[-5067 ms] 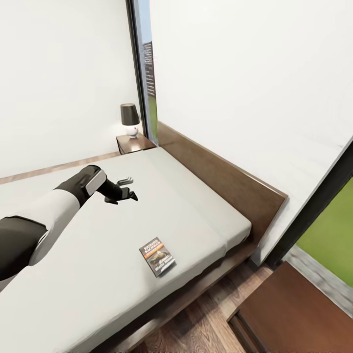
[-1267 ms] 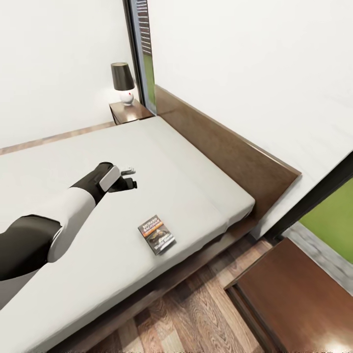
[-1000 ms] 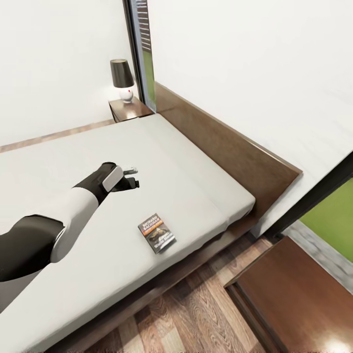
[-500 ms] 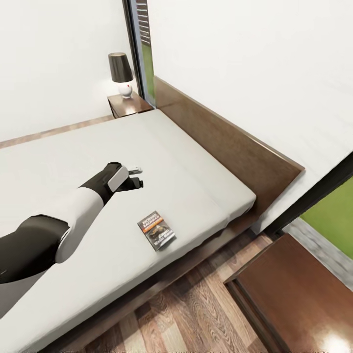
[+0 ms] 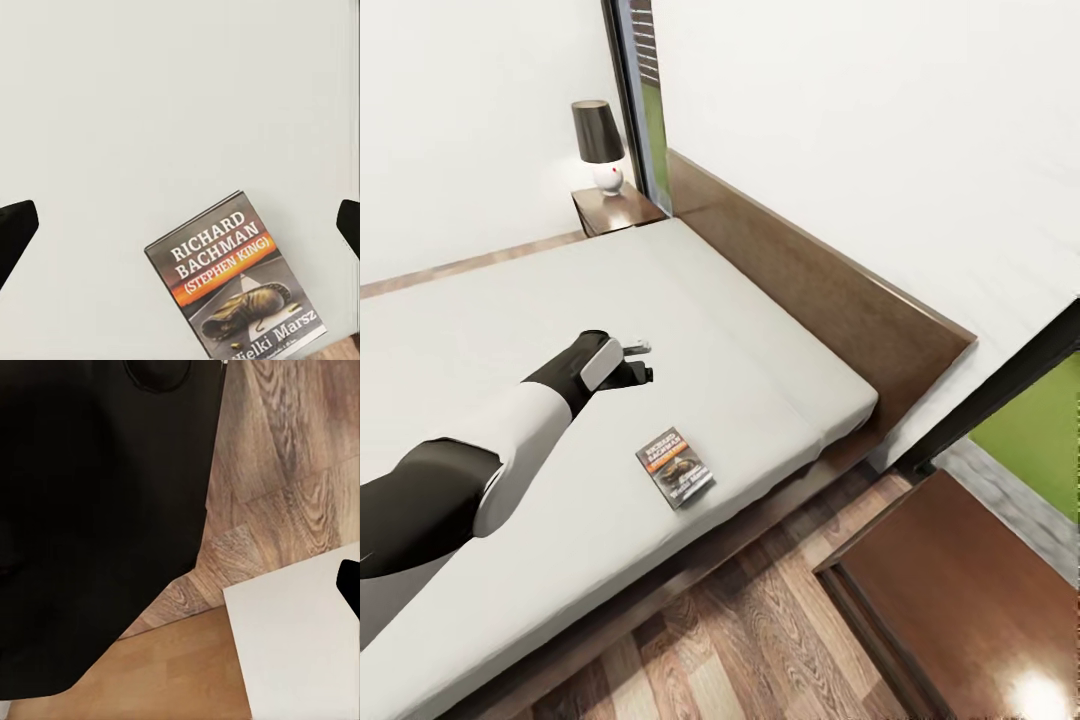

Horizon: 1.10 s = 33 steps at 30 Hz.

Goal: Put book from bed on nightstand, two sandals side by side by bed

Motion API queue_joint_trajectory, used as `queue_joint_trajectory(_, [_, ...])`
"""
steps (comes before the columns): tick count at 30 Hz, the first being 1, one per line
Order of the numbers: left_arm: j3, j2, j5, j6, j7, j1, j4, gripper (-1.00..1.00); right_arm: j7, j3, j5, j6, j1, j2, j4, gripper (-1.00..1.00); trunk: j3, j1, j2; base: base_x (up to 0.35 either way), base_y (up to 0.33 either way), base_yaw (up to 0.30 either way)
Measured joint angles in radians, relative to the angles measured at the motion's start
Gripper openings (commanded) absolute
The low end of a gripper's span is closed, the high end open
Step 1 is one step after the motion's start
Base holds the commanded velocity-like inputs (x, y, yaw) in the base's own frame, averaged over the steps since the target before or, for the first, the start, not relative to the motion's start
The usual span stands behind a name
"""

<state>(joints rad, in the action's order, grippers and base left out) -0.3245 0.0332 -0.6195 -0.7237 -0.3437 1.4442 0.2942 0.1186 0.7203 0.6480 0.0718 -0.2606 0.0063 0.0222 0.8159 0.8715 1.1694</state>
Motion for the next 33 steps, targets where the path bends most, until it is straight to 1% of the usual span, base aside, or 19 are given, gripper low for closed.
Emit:
queue_joint_trajectory(8, [0.0, 0.0, 0.0, 0.001, 0.0, -0.001, 0.001, 1.0, 0.0, 0.0, 0.001, 0.0, 0.0, 0.0, 0.0, 1.0, 0.001, 0.0, 0.0, 0.0, 0.0, -0.083])
queue_joint_trajectory(28, [-0.001, 0.0, 0.0, 0.001, 0.002, -0.002, 0.001, 1.0, 0.0, 0.0, 0.002, 0.0, 0.0, 0.0, 0.001, 1.0, 0.001, 0.0, 0.0, 0.0, 0.0, -0.01])
queue_joint_trajectory(33, [-0.001, 0.0, 0.0, 0.001, 0.002, -0.002, 0.0, 1.0, 0.0, 0.0, 0.003, 0.0, 0.0, 0.0, 0.002, 1.0, 0.001, 0.0, 0.0, 0.0, 0.0, -0.141])
